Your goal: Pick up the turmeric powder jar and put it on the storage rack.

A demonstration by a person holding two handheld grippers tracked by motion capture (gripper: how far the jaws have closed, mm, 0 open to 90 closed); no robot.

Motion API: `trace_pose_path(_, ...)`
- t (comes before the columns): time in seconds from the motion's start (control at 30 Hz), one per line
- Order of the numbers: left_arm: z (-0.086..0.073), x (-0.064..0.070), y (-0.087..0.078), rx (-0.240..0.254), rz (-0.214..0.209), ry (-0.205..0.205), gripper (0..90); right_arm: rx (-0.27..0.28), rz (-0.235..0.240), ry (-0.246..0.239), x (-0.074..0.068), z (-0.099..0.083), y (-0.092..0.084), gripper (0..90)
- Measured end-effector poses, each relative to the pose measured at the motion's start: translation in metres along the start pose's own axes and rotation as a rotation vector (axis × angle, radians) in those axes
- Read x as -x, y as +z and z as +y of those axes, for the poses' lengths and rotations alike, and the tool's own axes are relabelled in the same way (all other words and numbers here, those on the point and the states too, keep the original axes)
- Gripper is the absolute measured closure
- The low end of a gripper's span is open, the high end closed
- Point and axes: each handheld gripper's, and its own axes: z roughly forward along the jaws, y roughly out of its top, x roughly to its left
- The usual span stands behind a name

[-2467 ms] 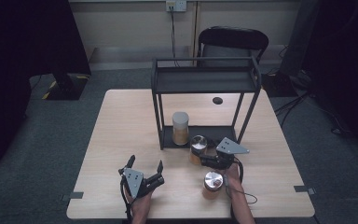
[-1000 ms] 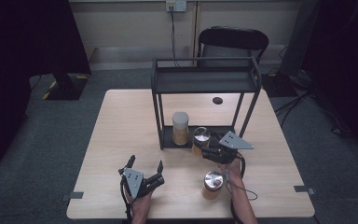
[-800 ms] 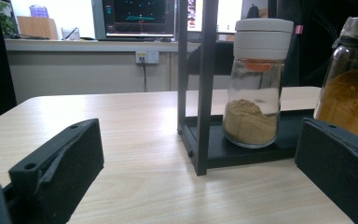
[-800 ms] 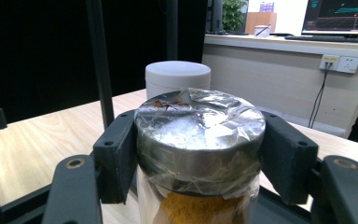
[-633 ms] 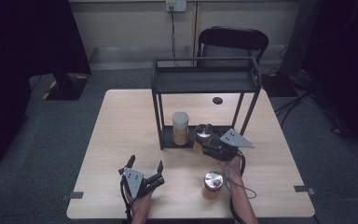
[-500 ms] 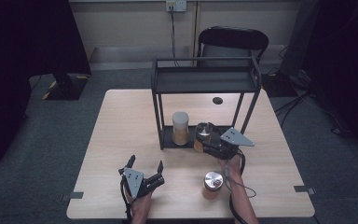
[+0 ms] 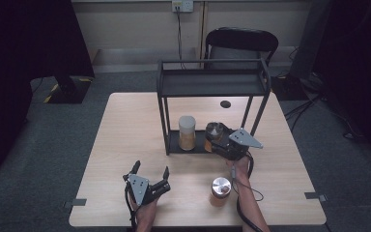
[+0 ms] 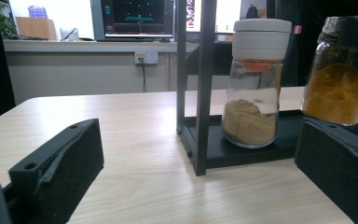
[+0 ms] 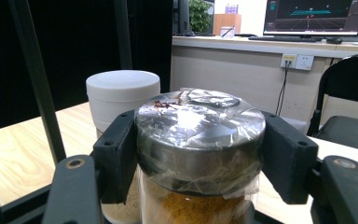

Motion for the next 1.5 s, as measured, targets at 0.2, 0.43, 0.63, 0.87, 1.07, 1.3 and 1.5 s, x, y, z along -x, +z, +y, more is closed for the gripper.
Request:
trace_pose_path(0.2,0.000,0.000,0.000,0.000,0.001,0.000,0.6,-0.005,0.006,-0.026,0.005,0.005,0.004,34.7)
trace_pose_path(0.43,0.000,0.001,0.000,0.001,0.002,0.003,0.6,-0.021,0.007,-0.031,0.007,0.006,0.009,34.6)
trace_pose_path(0.63,0.000,0.001,0.000,0.001,0.003,0.003,0.7,-0.029,0.006,-0.008,0.008,0.000,0.013,34.6)
trace_pose_path(0.87,0.000,0.001,0.000,0.000,0.003,0.005,0.7,-0.052,0.010,-0.010,0.009,-0.003,0.020,34.6)
trace_pose_path(1.07,0.000,0.001,0.000,0.000,0.001,0.006,0.7,-0.062,0.012,0.012,0.010,-0.007,0.024,34.6)
trace_pose_path(1.3,0.000,0.000,0.000,0.000,-0.003,0.006,0.8,-0.067,0.013,0.013,0.010,-0.009,0.029,34.6)
trace_pose_path(1.5,0.000,0.000,0.000,0.001,-0.003,0.006,0.8,-0.069,0.020,0.010,0.010,-0.007,0.031,34.6)
